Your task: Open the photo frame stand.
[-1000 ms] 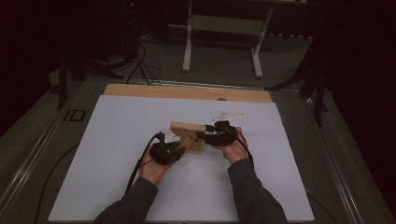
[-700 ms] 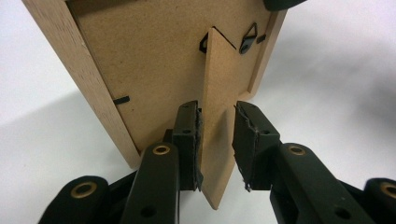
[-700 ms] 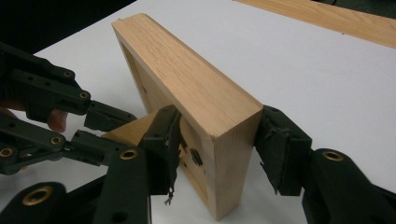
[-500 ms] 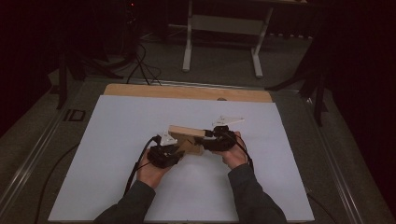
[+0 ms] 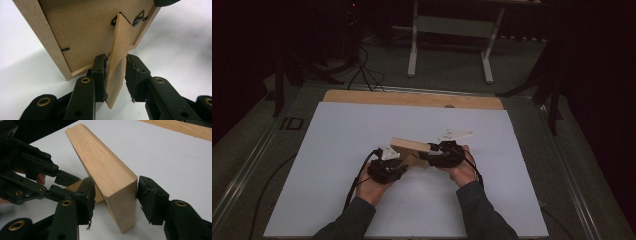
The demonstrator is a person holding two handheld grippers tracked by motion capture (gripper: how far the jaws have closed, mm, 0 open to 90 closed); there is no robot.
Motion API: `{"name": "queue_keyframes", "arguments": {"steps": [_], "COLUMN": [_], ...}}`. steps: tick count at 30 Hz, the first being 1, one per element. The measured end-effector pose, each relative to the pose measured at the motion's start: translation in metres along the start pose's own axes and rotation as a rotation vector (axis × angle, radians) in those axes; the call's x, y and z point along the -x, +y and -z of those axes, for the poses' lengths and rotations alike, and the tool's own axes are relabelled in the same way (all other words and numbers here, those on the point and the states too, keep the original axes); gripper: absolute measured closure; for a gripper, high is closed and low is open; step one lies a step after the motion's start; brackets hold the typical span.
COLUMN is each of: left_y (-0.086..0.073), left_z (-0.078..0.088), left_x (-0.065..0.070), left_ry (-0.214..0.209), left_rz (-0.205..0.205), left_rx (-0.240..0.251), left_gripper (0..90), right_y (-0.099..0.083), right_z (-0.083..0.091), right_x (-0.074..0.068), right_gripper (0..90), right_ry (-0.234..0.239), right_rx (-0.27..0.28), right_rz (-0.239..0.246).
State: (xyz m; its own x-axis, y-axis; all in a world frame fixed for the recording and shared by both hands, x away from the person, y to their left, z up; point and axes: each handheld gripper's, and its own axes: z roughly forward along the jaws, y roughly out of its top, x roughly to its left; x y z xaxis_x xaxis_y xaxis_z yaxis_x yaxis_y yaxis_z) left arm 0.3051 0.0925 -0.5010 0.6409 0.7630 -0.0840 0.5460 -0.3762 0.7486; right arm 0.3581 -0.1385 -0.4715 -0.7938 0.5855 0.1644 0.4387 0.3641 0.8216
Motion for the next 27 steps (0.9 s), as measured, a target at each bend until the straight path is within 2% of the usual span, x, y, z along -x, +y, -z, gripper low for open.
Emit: {"name": "queue_keyframes", "arguments": {"steps": [15,23,27], "left_y": [-0.008,-0.011,-0.013], "left_z": [0.005,0.009,0.01], "left_x": [0.004,0.002,0.002], "left_ry": [-0.016,-0.027,-0.032], "left_rz": [-0.004,0.008,0.003], "left_rx": [-0.02,-0.014,-0.03], "left_gripper": [69.1,69.1,68.6], "right_y": [-0.011,-0.015,-0.016], "right_z": [0.005,0.006,0.007], "right_x": [-0.01,-0.012,-0.014], "right_gripper": [48.5,48.9,48.7], "right_ry": [0.003,0.006,0.004], "right_rx": [0.014,0.017,0.014], "right_rz": [0.039,0.032,0.037]}}
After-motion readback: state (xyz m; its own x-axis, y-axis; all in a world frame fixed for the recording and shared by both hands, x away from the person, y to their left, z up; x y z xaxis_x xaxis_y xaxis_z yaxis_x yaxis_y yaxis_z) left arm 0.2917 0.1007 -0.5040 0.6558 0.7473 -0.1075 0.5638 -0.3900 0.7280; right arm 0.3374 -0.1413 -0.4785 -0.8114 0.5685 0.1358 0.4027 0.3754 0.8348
